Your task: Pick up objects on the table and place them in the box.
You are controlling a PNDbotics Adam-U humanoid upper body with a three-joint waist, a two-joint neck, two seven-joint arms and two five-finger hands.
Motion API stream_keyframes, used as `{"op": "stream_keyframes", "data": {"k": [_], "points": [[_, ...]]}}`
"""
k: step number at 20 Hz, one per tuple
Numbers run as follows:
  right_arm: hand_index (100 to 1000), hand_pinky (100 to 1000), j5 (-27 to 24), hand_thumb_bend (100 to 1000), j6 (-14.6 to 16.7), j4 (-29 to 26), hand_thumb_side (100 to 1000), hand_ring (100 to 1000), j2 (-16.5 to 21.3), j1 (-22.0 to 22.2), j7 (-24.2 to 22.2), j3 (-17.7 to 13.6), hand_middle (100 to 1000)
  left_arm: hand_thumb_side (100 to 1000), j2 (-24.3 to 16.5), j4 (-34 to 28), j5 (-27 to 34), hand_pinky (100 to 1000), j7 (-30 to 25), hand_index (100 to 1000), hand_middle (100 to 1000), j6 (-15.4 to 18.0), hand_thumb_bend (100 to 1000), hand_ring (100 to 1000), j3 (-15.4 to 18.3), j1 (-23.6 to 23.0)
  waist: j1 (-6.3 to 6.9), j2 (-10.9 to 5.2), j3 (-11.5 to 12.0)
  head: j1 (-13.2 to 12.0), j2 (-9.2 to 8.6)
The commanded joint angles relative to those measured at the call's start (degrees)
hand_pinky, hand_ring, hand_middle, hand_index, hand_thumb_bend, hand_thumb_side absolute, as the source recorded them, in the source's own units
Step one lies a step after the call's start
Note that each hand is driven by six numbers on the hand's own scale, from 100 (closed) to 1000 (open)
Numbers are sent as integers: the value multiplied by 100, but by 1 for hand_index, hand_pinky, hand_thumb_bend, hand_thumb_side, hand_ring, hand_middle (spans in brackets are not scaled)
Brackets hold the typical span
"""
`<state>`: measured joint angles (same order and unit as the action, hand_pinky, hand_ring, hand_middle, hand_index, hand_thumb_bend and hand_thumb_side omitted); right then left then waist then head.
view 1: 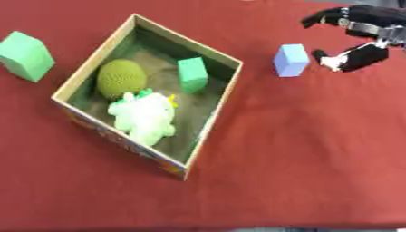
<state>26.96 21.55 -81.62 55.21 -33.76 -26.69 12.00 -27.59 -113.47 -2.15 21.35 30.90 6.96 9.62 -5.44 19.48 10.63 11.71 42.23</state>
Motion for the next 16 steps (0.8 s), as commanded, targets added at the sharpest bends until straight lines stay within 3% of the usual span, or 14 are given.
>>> {"op": "stream_keyframes", "data": {"k": [1, 10, 16], "points": [[1000, 1000, 198, 163, 221, 4, 341, 1000, 202, -127, -109, -25, 918, 714, -84, -112, 18, 872, -17, 888, 805, -6, 100, 941, 25, 60, -70, -11, 11, 27, -43], [1000, 1000, 711, 214, 536, 470, 365, 1000, 25, -410, 22, 32, 922, 715, -76, -112, 30, 873, -30, 888, 805, -14, 100, 941, 17, 81, -69, 30, 31, 62, -68], [1000, 1000, 754, 173, 521, 571, 343, 1000, -66, -528, 62, 55, 916, 716, -67, -112, 27, 873, -39, 888, 806, -23, 100, 943, 14, 88, -75, 64, 39, 79, -91]]}}
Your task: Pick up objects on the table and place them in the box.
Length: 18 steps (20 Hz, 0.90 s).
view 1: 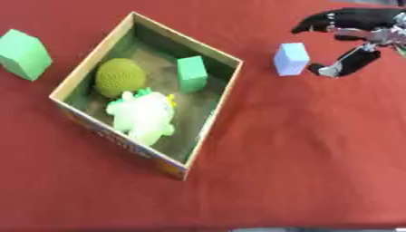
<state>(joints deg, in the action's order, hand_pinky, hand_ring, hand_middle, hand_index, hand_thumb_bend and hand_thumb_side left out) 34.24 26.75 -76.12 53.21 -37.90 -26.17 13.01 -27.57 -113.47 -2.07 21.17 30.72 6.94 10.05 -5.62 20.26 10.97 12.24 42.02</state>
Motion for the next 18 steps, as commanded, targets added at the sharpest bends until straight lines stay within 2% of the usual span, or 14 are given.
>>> {"op": "stream_keyframes", "data": {"k": [1, 12, 18], "points": [[1000, 1000, 19, 165, -8, 46, 338, 1000, 117, -131, -9, -41, 914, 716, -68, -112, 20, 873, -21, 888, 806, -6, 100, 943, 15, 49, -58, -8, 8, 32, -74], [1000, 1000, -33, 100, -123, 395, 296, 1000, -78, -299, -151, -84, 890, 719, -46, -112, 1, 875, -44, 887, 808, -5, 100, 946, 6, 72, -50, 83, 39, 98, -128], [1000, 1000, 21, 100, -129, 509, 330, 1000, -143, -357, -207, -107, 888, 720, -32, -112, -16, 876, -48, 887, 809, -1, 100, 947, 8, 73, -47, 126, 64, 110, -147]]}}
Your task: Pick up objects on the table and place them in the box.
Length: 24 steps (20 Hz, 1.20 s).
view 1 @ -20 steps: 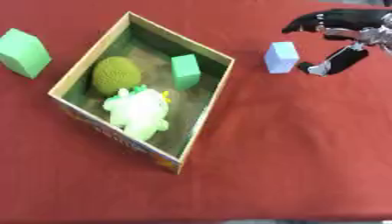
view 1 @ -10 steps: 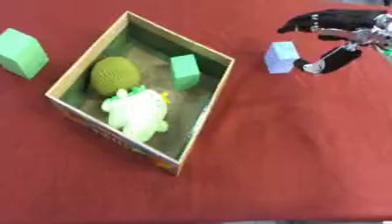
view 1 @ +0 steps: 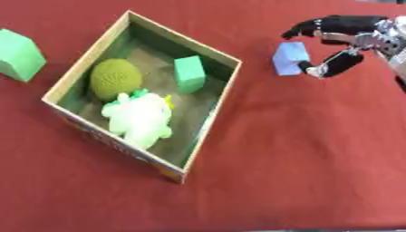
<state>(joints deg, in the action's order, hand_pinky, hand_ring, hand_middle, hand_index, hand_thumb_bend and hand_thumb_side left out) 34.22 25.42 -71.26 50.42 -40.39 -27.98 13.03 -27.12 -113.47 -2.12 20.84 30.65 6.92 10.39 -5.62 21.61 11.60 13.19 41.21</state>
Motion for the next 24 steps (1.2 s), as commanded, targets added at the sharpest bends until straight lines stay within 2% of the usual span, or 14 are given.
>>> {"op": "stream_keyframes", "data": {"k": [1, 6, 14, 16, 17, 24], "points": [[1000, 1000, 25, 100, 2, 43, 334, 1000, 125, -114, -34, -112, 887, 721, -74, -112, -13, 876, -17, 887, 809, 4, 100, 947, 10, 39, -48, -5, 3, 16, -67], [1000, 1000, 4, 100, -2, 119, 362, 1000, 70, -152, -104, -109, 869, 721, -61, -112, -17, 876, -28, 887, 809, -10, 100, 948, 5, 46, -53, 12, 11, 27, -66], [988, 1000, -41, 100, -47, 203, 340, 1000, 9, -187, -102, -122, 728, 721, -51, -112, -17, 877, -42, 885, 809, -22, 100, 948, 1, 52, -59, 15, 29, 36, -84], [948, 1000, -81, 100, -87, 213, 278, 1000, -5, -187, -60, -130, 661, 721, -50, -112, -14, 877, -47, 884, 809, -30, 100, 948, 1, 54, -58, 11, 27, 36, -85], [902, 995, -119, 100, -113, 218, 255, 1000, -13, -190, -29, -139, 594, 721, -48, -112, -12, 878, -49, 883, 809, -33, 100, 948, 0, 54, -56, 8, 24, 35, -85], [724, 928, -504, 100, -270, 222, 233, 1000, -49, -200, 201, -149, 395, 719, -45, -112, 5, 877, -49, 881, 808, -33, 100, 947, 2, 59, -38, -21, 29, 46, -56]]}}
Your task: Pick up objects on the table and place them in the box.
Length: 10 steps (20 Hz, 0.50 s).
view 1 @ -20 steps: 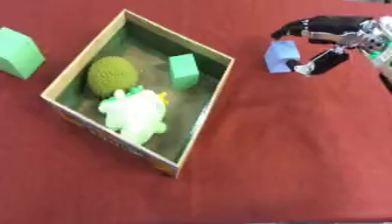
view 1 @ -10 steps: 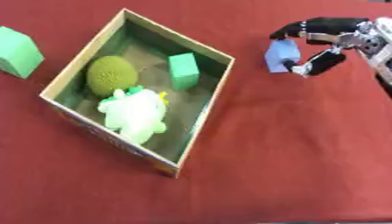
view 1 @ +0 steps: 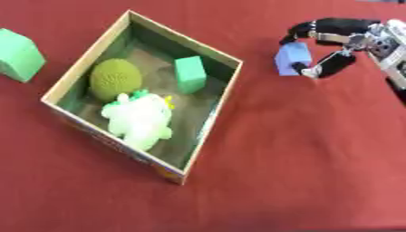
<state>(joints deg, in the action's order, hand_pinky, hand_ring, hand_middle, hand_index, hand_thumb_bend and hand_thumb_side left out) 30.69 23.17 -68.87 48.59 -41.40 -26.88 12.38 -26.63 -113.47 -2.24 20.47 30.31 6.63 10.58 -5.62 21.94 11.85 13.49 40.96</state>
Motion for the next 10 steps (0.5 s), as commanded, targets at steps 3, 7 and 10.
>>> {"op": "stream_keyframes", "data": {"k": [3, 7, 10], "points": [[676, 914, -304, 100, -111, -33, 221, 1000, 126, -88, 150, -81, 349, 719, -95, -112, 27, 877, -18, 880, 808, -3, 100, 947, 30, 38, -36, -71, 7, 29, -19], [666, 909, -703, 100, -187, -419, 209, 1000, 278, 103, 215, -143, 333, 718, -109, -112, 36, 877, -16, 879, 808, -3, 100, 946, 35, 21, -33, -120, 2, 16, 10], [672, 905, -1003, 100, -227, -867, 201, 1000, 412, 137, 201, -206, 335, 716, -125, -112, 46, 877, -14, 878, 807, -6, 100, 945, 38, -2, -30, -179, -21, -4, 54]]}}
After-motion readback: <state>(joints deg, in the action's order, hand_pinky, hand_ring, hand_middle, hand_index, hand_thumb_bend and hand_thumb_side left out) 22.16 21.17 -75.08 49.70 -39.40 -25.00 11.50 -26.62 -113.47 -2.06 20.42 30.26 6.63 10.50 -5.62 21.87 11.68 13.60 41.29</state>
